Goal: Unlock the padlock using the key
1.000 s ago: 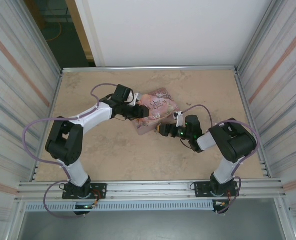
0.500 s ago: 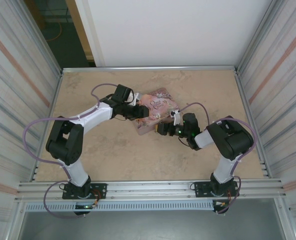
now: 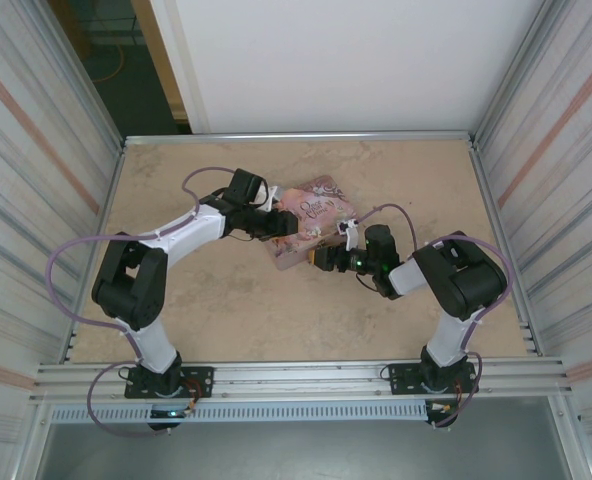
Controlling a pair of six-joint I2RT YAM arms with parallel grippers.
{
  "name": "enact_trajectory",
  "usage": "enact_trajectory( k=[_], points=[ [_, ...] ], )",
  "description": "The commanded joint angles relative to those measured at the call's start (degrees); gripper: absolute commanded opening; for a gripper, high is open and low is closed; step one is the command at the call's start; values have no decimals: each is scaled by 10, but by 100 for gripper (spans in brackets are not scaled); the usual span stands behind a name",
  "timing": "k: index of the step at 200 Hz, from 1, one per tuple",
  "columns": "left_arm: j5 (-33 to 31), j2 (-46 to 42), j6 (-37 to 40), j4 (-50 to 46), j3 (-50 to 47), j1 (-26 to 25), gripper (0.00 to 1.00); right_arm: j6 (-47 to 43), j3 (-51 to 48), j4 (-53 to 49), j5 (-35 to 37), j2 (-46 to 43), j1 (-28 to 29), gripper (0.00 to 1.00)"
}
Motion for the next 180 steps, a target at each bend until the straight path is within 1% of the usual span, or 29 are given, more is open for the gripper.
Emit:
enact_trajectory(
  k=[1,45,99,136,170,180],
  points=[
    [1,20,-4,-26,3,-3,50,-21,13,15,-34,4,4,57],
    [0,20,-2,-27,2,-3,50,-27,12,14,-43,2,5,48],
    [0,20,-2,-28,0,-3,50,-37,14,-8,-38,-2,5,39],
    [-1,20,-2,-26,-2,-3,50,-42,15,-20,-31,-5,6,34],
    [-2,20,-5,-23,-5,-3,50,-42,14,-22,-21,-4,6,24],
    [-1,20,-5,-23,-6,-3,50,-41,14,-22,-19,-4,6,23]
  ],
)
